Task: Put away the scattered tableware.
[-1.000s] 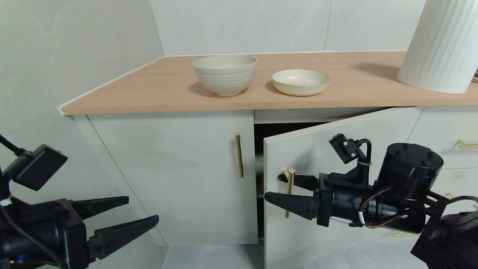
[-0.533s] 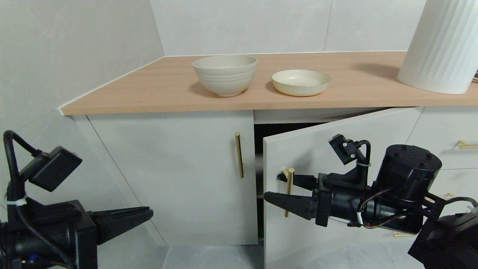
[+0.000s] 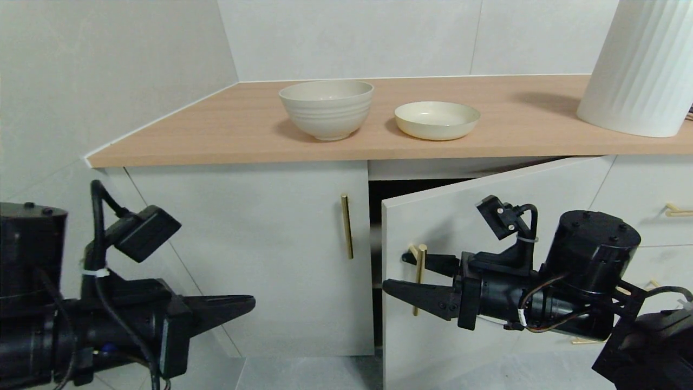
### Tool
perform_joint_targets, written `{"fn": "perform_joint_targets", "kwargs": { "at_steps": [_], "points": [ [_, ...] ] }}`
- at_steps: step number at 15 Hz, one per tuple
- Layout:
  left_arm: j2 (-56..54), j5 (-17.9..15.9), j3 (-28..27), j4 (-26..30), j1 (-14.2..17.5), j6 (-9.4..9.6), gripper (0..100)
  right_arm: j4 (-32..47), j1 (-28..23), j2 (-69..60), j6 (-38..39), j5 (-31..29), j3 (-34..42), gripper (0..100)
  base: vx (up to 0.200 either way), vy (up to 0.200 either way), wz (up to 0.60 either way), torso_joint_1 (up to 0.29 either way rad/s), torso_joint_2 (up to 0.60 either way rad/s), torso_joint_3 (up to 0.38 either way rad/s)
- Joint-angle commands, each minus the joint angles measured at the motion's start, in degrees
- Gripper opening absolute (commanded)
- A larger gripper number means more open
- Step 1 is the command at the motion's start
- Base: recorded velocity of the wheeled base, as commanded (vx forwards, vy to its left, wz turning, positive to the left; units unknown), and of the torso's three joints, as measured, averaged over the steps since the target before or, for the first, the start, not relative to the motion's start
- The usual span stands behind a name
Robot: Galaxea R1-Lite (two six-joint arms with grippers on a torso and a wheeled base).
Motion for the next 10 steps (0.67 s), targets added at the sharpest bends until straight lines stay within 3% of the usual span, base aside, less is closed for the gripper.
{"fn": "perform_joint_targets", "kwargs": {
  "at_steps": [1,7,8,10],
  "points": [
    [9.9,0.0,-0.5,-5.3,-2.4,-0.13,0,0.0,0.2,0.1,0.0,0.0,0.2,100,0.0,0.0,0.0,0.0,0.0,0.0],
    [27.9,-0.4,-1.9,-28.7,-8.0,-0.83,0,-0.1,0.2,-1.4,0.1,0.0,0.6,100,0.0,0.0,0.0,0.0,0.0,0.0],
    [32.7,-0.4,-0.5,-39.8,-9.3,-3.82,0,-0.2,0.2,-1.8,-0.1,0.0,1.2,100,0.0,0.0,0.0,0.0,0.0,0.0],
    [38.2,-0.4,-0.3,-54.3,-10.6,-9.18,0,-0.1,0.2,-1.7,-0.1,0.0,1.3,100,0.0,0.0,0.0,0.0,0.0,0.0]
  ]
}}
